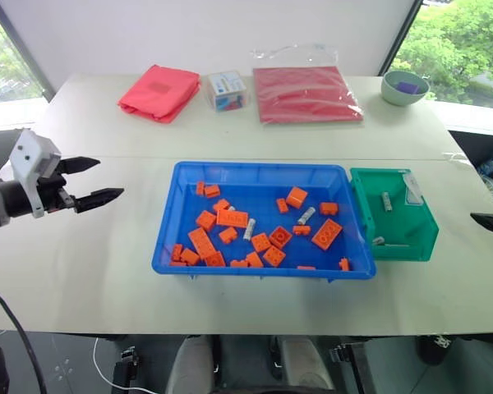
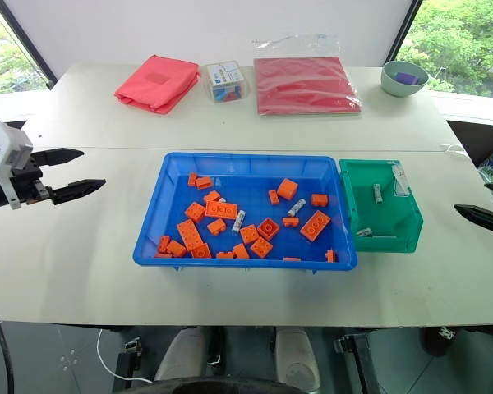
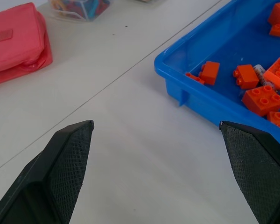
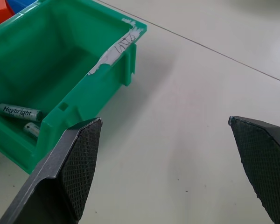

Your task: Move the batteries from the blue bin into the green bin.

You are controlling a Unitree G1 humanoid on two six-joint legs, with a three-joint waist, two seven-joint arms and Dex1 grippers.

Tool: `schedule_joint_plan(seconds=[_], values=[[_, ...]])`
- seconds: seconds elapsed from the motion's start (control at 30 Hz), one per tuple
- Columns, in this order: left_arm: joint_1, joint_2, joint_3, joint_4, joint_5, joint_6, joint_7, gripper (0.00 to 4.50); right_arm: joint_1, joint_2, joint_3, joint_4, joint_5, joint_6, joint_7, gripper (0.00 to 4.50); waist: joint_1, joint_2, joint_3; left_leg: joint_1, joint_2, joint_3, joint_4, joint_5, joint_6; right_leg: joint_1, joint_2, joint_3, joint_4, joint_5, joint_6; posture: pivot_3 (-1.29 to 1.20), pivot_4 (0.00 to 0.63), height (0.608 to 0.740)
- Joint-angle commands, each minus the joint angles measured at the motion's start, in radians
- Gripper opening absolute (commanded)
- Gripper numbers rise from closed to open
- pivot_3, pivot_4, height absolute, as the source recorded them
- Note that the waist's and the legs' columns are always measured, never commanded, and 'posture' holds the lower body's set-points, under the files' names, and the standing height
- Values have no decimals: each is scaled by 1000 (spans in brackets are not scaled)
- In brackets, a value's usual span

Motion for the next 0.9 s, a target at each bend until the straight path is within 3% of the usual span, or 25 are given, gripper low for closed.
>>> schedule_joint_plan(seconds=[0.03,0.67,0.8,0.9], values=[[-8,22,39,-20,-18,10,2,4500,-14,-5,-9,9,1,-25,7,4468,0,0,0,0,0,0,0,0,0,0,0,0,0,0,0,0,150,736],[-20,1,23,-63,-30,59,18,4500,-92,-24,35,95,-41,-73,-7,4468,-1,0,0,0,-2,1,0,0,0,0,1,0,1,0,0,0,150,736],[16,-8,38,-187,-106,126,-3,4500,-155,-43,64,2,-13,-5,57,4468,-3,0,0,0,-1,1,1,0,0,0,1,1,2,0,0,0,150,736],[73,23,30,-348,-183,182,-73,4500,-207,-18,109,-243,59,123,93,4468,-10,2,1,0,0,1,1,0,0,-1,1,1,3,0,0,0,150,736]])
